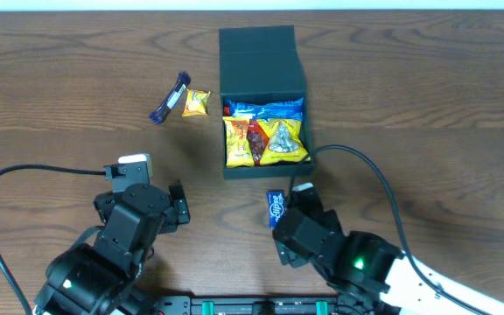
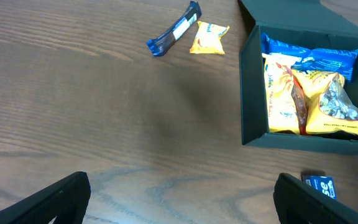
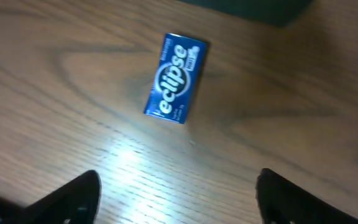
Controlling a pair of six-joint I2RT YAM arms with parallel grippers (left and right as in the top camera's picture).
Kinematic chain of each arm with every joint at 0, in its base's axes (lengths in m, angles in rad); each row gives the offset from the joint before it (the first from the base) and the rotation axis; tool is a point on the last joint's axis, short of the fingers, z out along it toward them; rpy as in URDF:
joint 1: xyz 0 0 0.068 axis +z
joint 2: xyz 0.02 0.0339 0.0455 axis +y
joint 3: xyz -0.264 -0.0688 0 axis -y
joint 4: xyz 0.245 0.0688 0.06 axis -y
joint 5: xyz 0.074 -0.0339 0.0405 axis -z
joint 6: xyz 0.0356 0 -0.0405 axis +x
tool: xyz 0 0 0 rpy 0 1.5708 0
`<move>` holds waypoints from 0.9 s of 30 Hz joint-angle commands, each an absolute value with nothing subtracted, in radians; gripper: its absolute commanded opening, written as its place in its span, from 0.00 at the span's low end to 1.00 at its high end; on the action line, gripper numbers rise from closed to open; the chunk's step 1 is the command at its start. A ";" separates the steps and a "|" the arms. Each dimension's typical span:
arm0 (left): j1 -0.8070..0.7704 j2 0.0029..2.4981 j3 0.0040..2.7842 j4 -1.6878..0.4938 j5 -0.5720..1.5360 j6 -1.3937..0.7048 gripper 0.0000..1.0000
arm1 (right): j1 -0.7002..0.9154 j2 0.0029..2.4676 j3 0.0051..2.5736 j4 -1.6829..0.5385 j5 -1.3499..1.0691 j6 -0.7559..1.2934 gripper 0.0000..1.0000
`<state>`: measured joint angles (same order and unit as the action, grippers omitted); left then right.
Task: Pack container
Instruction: 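Move the right gripper down over the blue Eclipse mint tin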
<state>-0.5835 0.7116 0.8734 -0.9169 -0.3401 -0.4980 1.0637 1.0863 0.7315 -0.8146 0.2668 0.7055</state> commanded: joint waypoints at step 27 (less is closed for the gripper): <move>-0.581 0.712 0.872 -0.920 -0.347 -0.506 0.95 | 0.993 1.399 0.870 -0.712 0.377 0.653 0.99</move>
<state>-0.5835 0.7116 0.8734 -0.9169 -0.3401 -0.4980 1.0134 1.3987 0.8566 -0.7147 0.3450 0.6708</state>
